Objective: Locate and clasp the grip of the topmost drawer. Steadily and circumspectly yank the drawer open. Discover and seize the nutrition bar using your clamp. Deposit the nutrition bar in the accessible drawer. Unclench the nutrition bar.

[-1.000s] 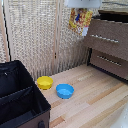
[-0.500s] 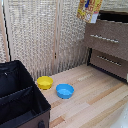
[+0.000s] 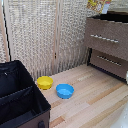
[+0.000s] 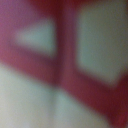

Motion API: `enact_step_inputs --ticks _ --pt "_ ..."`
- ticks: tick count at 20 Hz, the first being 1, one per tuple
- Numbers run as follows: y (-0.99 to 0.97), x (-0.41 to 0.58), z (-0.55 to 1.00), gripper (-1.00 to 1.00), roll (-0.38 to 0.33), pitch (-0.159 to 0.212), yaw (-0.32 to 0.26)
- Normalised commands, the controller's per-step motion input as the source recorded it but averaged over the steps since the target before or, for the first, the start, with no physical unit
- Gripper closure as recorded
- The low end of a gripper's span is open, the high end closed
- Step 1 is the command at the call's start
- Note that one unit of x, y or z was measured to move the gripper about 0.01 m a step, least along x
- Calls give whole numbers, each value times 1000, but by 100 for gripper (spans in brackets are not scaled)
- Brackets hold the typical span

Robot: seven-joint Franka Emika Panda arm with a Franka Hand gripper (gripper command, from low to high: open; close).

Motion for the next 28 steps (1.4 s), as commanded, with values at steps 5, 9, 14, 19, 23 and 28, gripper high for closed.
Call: enact_step_inputs --ticks 5,9,14,19,23,28 --pt "-697 -39 447 100 85 3 113" --pt "-791 -222 364 100 42 26 89" --pt "-742 -119 306 100 26 53 147" --pt "-707 -51 221 100 28 38 171" --pt "-719 -37 204 100 15 6 166" --pt "-679 -83 194 100 2 41 149"
